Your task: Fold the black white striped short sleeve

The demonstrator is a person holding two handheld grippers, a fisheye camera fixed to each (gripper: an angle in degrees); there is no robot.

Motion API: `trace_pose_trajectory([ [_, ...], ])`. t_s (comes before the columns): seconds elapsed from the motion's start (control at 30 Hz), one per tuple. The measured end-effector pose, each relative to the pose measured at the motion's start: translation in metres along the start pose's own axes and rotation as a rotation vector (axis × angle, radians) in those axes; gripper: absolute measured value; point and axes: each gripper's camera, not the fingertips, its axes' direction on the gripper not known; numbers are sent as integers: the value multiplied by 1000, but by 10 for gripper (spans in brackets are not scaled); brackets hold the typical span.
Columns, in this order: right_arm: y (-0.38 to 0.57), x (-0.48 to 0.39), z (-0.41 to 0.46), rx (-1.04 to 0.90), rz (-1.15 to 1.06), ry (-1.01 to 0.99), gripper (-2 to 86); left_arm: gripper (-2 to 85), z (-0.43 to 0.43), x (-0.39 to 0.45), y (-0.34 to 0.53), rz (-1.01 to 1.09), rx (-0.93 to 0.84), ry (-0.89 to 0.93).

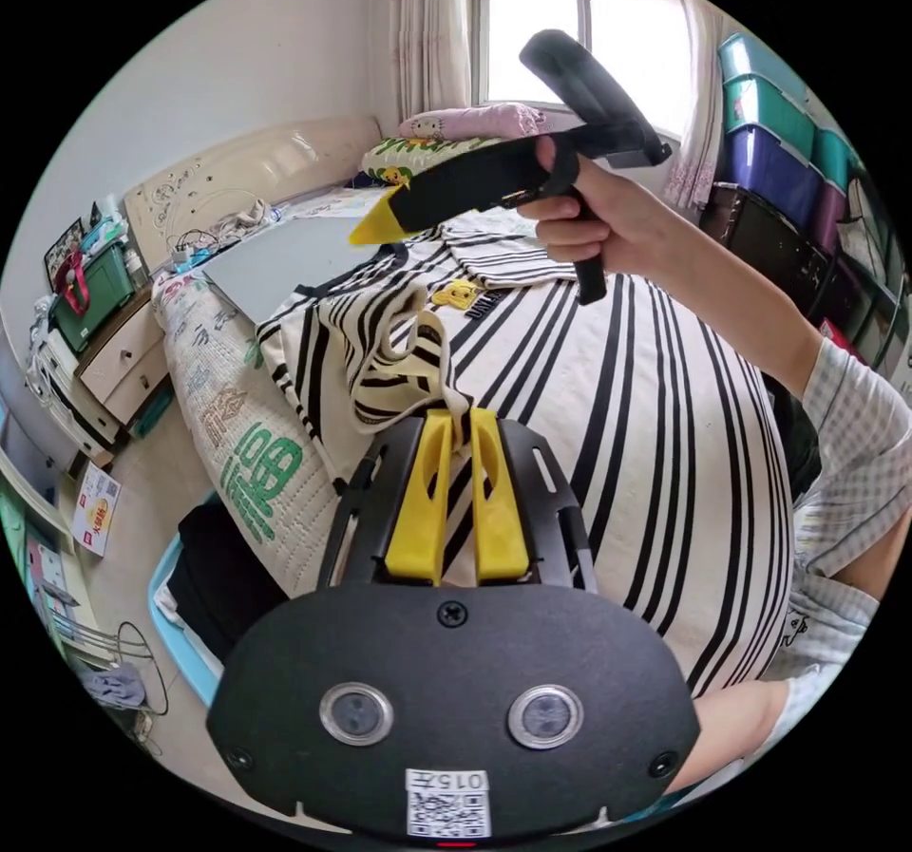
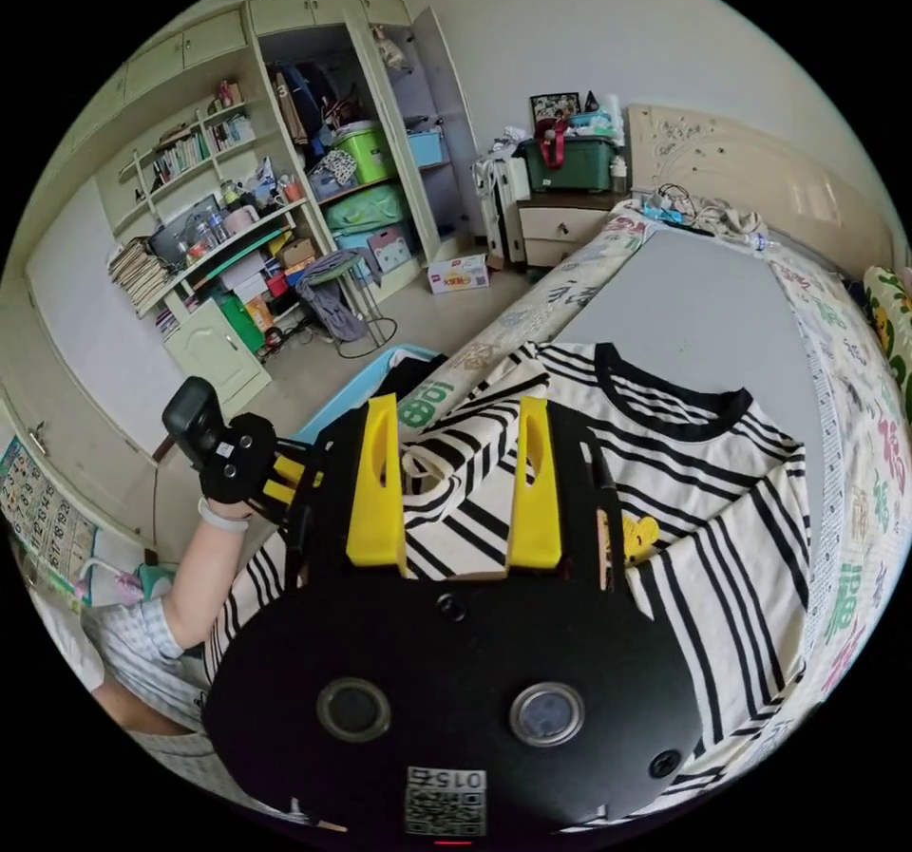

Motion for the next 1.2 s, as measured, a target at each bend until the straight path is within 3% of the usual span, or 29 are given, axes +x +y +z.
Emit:
trace_pose_trajectory([
  [0.2,-28,-3,65,-227,-5,61,91,22,-12,13,-22,40,-28,-53],
  [0.3,-29,5,62,-205,-13,115,6,29,-25,14,-27,52,-36,-43],
  [0.37,-28,19,52,-197,2,137,-2,34,-41,16,-28,69,-39,-28],
  [0.53,-16,68,36,-229,79,141,-2,38,-88,4,-12,48,5,-9],
  [0.67,-13,93,41,-231,145,207,44,56,-119,-45,17,-182,99,-87],
  [0.87,-53,93,54,-131,131,109,101,84,-103,-54,22,-164,-3,-107],
  [1.2,-120,85,173,-284,152,101,80,29,-98,-97,38,-264,-96,-134],
])
